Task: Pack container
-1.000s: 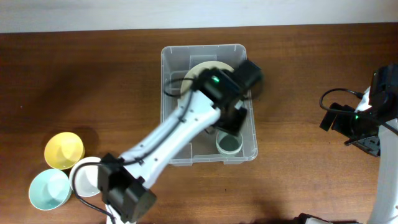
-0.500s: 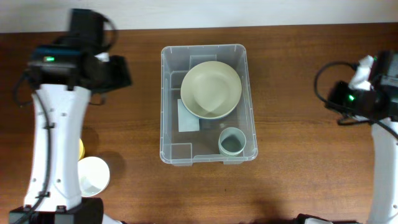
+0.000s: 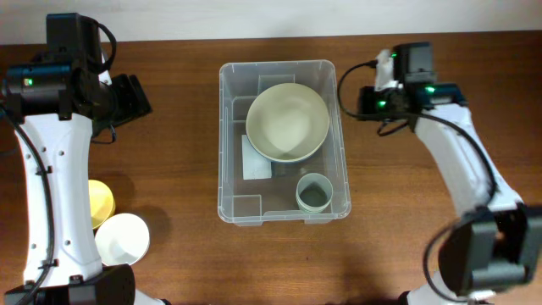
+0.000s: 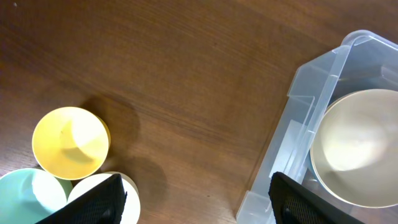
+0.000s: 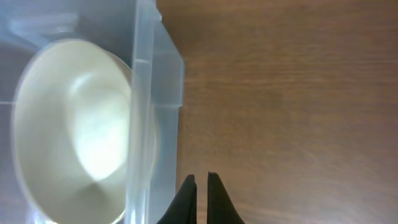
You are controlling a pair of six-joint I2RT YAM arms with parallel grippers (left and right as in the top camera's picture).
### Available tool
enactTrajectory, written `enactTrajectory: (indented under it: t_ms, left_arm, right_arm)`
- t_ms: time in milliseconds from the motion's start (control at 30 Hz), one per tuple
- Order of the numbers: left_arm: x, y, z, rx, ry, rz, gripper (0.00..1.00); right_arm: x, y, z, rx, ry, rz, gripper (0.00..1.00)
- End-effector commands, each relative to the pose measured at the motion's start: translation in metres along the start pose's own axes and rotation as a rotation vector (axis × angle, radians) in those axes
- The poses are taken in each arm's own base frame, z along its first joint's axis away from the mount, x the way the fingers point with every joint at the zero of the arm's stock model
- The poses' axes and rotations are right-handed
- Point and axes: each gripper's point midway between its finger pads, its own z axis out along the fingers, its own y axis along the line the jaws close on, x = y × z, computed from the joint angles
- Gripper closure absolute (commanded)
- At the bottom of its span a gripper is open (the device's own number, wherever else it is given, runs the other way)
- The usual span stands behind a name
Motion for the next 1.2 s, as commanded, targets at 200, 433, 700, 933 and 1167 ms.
enactTrajectory:
  t_ms: [200,433,700,933,1167]
  left_arm:
    - [0.000,0.000,0.000,0.006,0.002,0.009,0.24]
    - [-0.001,-0.001,0.000,0.007,-0.002,0.009,0.24]
    - [-0.001,-0.001,0.000,0.007,-0.001,0.009,0.24]
    - [-0.001,-0.001,0.000,0.007,-0.001,0.009,0.24]
    - [-0.001,0.000,0.000,0.007,-0.001,0.009,0.24]
  right_arm:
    - [0.028,0.009,0.046,-0.096,0.132,-0.054,0.96]
    - [0.045,0.037,0.038,-0.279,0.191,-0.156,0.96]
    - [0.051,0.048,0.034,-0.353,0.208,-0.163,0.96]
    - [0.051,0.055,0.031,-0.399,0.202,-0.182,0.96]
    - [0.051,0.056,0.030,-0.408,0.201,-0.186,0.96]
